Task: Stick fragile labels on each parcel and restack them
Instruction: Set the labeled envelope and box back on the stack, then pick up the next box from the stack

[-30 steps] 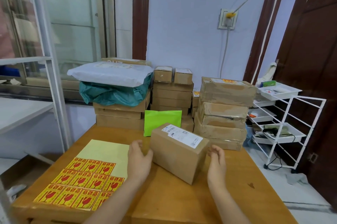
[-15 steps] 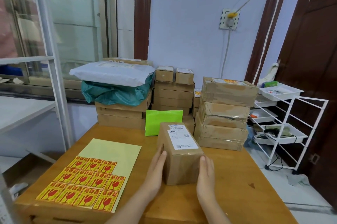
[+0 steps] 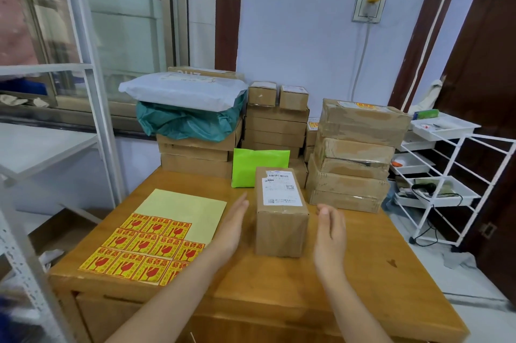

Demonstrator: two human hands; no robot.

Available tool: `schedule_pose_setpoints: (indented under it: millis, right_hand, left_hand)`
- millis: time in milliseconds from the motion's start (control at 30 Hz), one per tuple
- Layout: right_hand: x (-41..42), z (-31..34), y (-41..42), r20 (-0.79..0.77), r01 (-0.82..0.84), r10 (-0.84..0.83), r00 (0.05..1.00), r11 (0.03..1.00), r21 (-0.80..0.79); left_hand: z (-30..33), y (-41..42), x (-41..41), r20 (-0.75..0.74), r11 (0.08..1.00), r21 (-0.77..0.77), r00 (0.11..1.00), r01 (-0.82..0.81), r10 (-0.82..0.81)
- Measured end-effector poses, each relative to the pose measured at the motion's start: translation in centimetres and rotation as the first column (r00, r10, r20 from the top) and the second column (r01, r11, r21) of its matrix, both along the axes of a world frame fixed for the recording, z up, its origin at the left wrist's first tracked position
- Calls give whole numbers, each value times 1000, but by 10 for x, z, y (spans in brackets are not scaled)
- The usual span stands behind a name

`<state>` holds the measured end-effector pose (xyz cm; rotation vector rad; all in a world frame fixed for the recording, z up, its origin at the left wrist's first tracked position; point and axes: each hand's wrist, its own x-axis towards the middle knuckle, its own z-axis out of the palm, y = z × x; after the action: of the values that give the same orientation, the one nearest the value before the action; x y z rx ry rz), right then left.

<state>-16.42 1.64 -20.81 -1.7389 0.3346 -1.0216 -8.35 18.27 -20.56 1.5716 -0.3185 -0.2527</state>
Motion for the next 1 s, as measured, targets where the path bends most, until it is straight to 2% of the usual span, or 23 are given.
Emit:
schedule_pose_setpoints:
  millis: [133,233,333,433,500,533,667,800,1000]
  right_hand:
    - [0,35,11,83,34,-14,996,968,-248]
    - [5,52,36,71,-91,126,990,924,-372]
    - [14,55,70,-67,-306,313,947,823,-478]
    - [25,47,103,-255,-491,428,867,652,-578]
    - [35,37,121,-421,-611,443,792,560,-559]
    - [40,30,127,-485,-649,433,760,545,-530]
    - [67,8,142,-604,-683,382,700,607,-407]
    - [92,-11,153,-678,-655,315,664,682,-325]
    - [106,-25,165,-717,-597,194,669,716,-363]
  left_hand:
    - [9,35,10,240,983,132,966,-130,95]
    - [5,67,23,387,933,283,917,-223,102]
    - [0,98,35,458,842,434,883,-319,99]
    - [-9,121,50,456,719,603,889,-345,44]
    - [-17,132,56,433,661,676,901,-327,3]
    - [-22,136,57,426,640,698,905,-322,-9]
    - [-38,145,56,424,583,746,905,-322,-42]
    - [-39,149,57,420,605,725,907,-330,-10]
    - [-41,149,58,437,623,708,899,-332,-17]
